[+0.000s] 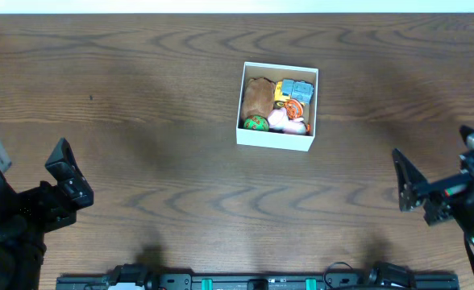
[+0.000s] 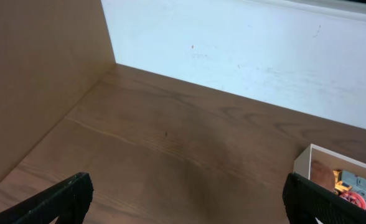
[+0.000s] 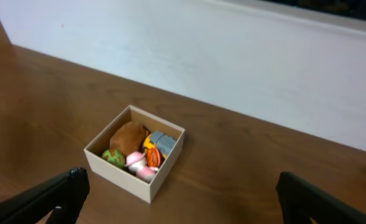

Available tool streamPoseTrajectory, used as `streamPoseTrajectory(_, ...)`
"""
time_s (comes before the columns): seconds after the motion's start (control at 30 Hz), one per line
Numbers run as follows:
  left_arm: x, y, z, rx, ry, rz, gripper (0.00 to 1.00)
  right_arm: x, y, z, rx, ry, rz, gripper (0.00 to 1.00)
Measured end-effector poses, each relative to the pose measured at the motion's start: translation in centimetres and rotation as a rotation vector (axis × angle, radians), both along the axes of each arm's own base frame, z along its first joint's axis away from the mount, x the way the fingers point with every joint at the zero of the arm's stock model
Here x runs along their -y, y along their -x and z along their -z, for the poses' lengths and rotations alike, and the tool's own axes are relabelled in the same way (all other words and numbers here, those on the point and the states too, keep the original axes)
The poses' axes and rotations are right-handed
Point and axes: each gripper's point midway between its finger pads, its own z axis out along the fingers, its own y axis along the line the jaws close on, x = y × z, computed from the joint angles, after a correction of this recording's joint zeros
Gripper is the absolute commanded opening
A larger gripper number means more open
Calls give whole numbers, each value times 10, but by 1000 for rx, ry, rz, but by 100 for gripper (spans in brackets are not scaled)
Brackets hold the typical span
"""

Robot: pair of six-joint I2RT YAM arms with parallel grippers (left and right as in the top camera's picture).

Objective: Pack container

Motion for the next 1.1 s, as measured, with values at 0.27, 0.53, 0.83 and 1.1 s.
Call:
streamPoseTrajectory(0.27,0,0,0,0,0,0,98,-23,-44,61,43,5,-161,99)
streamPoseTrajectory(0.53,0,0,0,0,0,0,98,-43,-39,161,-16,-1,-241,99)
streamPoseTrajectory(0.83,0,0,0,0,0,0,98,-30,-18,228,-7,15,-148,99)
streamPoseTrajectory(1.1,0,0,0,0,0,0,98,-13,-17,279,-41,-18,-21,99)
